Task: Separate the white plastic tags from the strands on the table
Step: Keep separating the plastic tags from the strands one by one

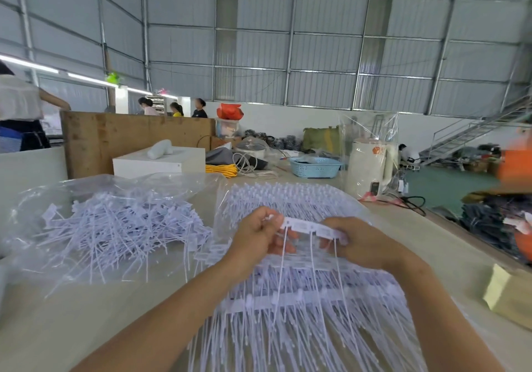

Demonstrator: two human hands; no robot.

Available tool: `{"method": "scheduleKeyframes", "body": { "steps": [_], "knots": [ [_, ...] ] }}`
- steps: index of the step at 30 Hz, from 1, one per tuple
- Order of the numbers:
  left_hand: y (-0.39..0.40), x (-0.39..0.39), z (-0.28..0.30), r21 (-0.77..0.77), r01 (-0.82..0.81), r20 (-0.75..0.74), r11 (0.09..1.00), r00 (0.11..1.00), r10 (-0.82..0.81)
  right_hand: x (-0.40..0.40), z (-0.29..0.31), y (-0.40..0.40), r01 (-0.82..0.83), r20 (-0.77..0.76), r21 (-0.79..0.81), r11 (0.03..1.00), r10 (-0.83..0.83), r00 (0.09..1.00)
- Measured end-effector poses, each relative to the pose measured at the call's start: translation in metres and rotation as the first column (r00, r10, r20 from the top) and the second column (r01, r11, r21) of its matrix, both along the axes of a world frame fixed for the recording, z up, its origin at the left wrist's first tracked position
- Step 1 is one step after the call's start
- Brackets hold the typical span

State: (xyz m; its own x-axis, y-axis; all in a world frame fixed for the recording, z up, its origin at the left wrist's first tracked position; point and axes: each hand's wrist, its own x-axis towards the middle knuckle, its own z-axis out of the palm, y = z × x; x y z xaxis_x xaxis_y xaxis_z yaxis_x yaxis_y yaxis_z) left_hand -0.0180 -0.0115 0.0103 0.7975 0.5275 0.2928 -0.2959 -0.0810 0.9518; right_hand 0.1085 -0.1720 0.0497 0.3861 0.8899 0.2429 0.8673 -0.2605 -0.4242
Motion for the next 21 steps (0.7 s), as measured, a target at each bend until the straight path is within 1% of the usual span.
{"method": "scheduleKeyframes", "body": {
  "steps": [1, 2, 3, 4, 5, 6, 7, 8, 9, 10, 11, 12, 13, 14, 15, 16, 17, 18, 19, 21],
  "knots": [
    [0.001, 0.001, 0.001, -0.060, 0.030, 0.012, 0.998, 1.000, -0.029, -0.003, 0.008, -0.002, 0.057, 0.074, 0.065, 0.996, -0.061, 0.995],
    [0.002, 0.001, 0.001, -0.144, 0.058, -0.025, 0.988, 0.998, -0.062, -0.007, 0.017, -0.005, 0.152, 0.180, 0.118, 0.981, -0.172, 0.969],
    [0.003, 0.002, -0.002, -0.219, 0.075, -0.110, 0.973, 0.989, -0.102, -0.012, 0.026, -0.009, 0.263, 0.284, 0.202, 0.944, -0.313, 0.906],
    [0.003, 0.001, -0.005, -0.271, 0.081, -0.217, 0.959, 0.966, -0.143, -0.016, 0.035, -0.015, 0.329, 0.365, 0.313, 0.891, -0.432, 0.825],
    [0.004, 0.001, -0.009, -0.293, 0.082, -0.313, 0.953, 0.933, -0.176, -0.020, 0.045, -0.021, 0.336, 0.399, 0.422, 0.842, -0.505, 0.765],
    [0.005, 0.001, -0.013, -0.297, 0.087, -0.372, 0.951, 0.907, -0.199, -0.025, 0.054, -0.028, 0.294, 0.384, 0.514, 0.806, -0.523, 0.761],
    [0.007, 0.001, -0.015, -0.302, 0.094, -0.395, 0.949, 0.894, -0.214, -0.030, 0.064, -0.035, 0.231, 0.303, 0.571, 0.788, -0.464, 0.832],
    [0.009, 0.001, -0.015, -0.317, 0.100, -0.393, 0.943, 0.891, -0.227, -0.035, 0.073, -0.040, 0.132, 0.178, 0.611, 0.780, -0.299, 0.938],
    [0.011, 0.002, -0.014, -0.344, 0.107, -0.381, 0.933, 0.892, -0.242, -0.038, 0.081, -0.043, 0.034, 0.040, 0.632, 0.774, -0.076, 0.996],
    [0.013, 0.002, -0.011, -0.369, 0.115, -0.364, 0.922, 0.895, -0.257, -0.040, 0.086, -0.042, -0.041, -0.042, 0.619, 0.785, 0.085, 0.995],
    [0.015, 0.001, -0.008, -0.388, 0.120, -0.341, 0.914, 0.902, -0.263, -0.039, 0.086, -0.037, -0.092, -0.071, 0.552, 0.829, 0.157, 0.985],
    [0.018, 0.000, -0.005, -0.403, 0.120, -0.316, 0.907, 0.912, -0.261, -0.037, 0.082, -0.027, -0.126, -0.069, 0.436, 0.891, 0.173, 0.983],
    [0.023, -0.001, -0.003, -0.419, 0.122, -0.289, 0.900, 0.921, -0.259, -0.035, 0.073, -0.014, -0.139, -0.058, 0.291, 0.947, 0.163, 0.985],
    [0.028, -0.004, -0.002, -0.436, 0.131, -0.261, 0.891, 0.929, -0.264, -0.032, 0.059, 0.000, -0.136, -0.051, 0.146, 0.980, 0.144, 0.988],
    [0.033, -0.006, -0.001, -0.452, 0.147, -0.231, 0.880, 0.933, -0.275, -0.026, 0.040, 0.014, -0.118, -0.052, 0.034, 0.992, 0.119, 0.992],
    [0.037, -0.009, -0.001, -0.462, 0.159, -0.210, 0.872, 0.936, -0.283, -0.020, 0.021, 0.026, -0.085, -0.042, -0.030, 0.996, 0.084, 0.996],
    [0.039, -0.011, 0.000, -0.454, 0.153, -0.212, 0.878, 0.938, -0.273, -0.013, 0.002, 0.036, -0.042, -0.021, -0.060, 0.997, 0.040, 0.999],
    [0.041, -0.013, 0.000, -0.409, 0.118, -0.234, 0.905, 0.945, -0.229, -0.008, -0.014, 0.043, -0.005, -0.024, -0.068, 0.998, 0.003, 1.000],
    [0.041, -0.013, -0.002, -0.319, 0.060, -0.264, 0.946, 0.953, -0.150, -0.003, -0.027, 0.046, 0.009, -0.063, -0.070, 0.997, -0.013, 0.998],
    [0.040, -0.012, -0.008, -0.111, -0.030, -0.289, 0.993, 0.957, -0.003, -0.003, -0.038, 0.047, -0.038, -0.198, -0.075, 0.996, 0.022, 0.980]
  ]
}}
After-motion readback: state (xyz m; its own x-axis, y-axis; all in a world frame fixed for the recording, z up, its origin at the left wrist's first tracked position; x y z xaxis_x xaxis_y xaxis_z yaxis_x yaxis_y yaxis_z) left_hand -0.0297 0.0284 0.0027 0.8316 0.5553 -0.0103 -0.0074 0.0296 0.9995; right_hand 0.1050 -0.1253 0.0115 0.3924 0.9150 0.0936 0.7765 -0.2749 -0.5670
